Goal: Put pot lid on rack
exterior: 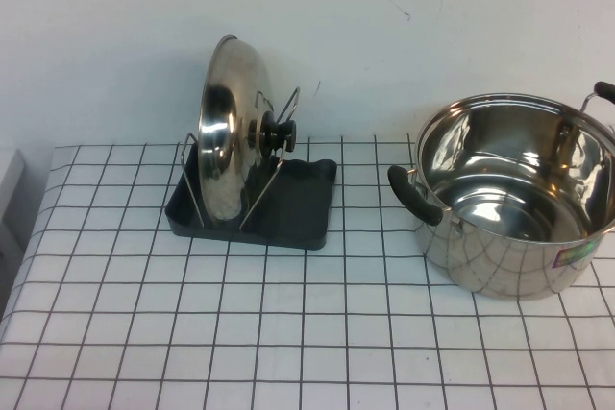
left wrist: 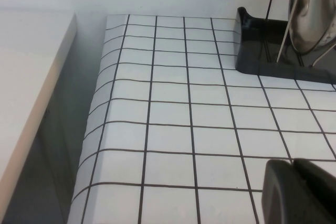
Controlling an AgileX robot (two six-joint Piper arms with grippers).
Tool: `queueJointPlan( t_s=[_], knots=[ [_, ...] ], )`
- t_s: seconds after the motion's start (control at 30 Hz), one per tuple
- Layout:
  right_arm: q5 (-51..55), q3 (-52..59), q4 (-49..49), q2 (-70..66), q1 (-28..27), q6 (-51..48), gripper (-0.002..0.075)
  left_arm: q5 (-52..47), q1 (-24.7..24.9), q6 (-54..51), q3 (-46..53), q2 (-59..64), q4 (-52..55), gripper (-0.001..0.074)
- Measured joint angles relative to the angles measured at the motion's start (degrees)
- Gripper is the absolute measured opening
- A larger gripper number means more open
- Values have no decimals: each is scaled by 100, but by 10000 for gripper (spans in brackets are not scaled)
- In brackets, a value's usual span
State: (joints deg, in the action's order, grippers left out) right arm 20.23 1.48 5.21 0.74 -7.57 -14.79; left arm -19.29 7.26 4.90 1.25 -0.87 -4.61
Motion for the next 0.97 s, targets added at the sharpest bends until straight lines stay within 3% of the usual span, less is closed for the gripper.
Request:
queueJointPlan(
  t_s=[0.23, 0.47, 0.97],
  knots=[
    [0, 0, -397, 0, 0, 1100, -1, 0, 0, -25, 0, 0, 0, -1],
    [12, 0, -628, 0, 299, 1197, -1, 0, 0, -25, 0, 0, 0, -1],
    [34, 0, -675, 0, 321, 1296, -1, 0, 0, -25, 0, 0, 0, -1]
  ],
)
